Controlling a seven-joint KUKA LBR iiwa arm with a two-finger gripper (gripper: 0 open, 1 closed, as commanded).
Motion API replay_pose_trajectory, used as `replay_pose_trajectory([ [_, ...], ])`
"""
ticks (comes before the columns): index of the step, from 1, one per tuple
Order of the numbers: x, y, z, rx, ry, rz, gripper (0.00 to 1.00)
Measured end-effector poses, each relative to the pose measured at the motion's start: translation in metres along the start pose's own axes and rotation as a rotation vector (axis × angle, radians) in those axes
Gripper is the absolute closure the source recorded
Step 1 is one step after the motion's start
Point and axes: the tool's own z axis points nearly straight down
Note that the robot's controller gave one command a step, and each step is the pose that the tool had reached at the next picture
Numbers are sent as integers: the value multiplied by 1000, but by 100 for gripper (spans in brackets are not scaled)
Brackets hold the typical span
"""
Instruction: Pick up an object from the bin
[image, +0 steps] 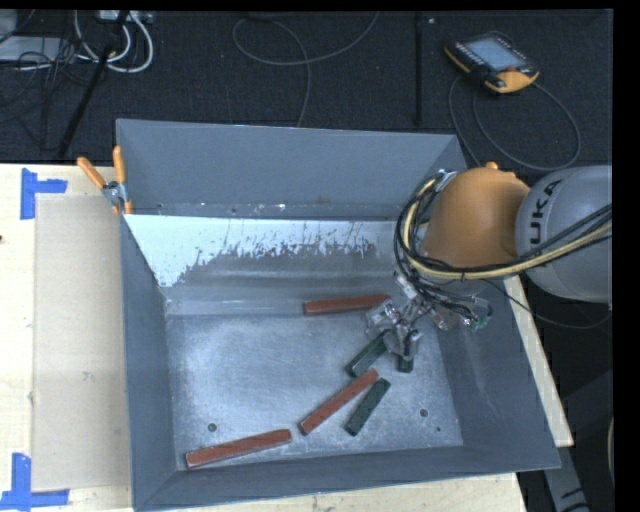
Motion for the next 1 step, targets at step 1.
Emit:
replay_pose_trajectory([
  [1, 6, -8, -140, 0, 2, -53, 100],
])
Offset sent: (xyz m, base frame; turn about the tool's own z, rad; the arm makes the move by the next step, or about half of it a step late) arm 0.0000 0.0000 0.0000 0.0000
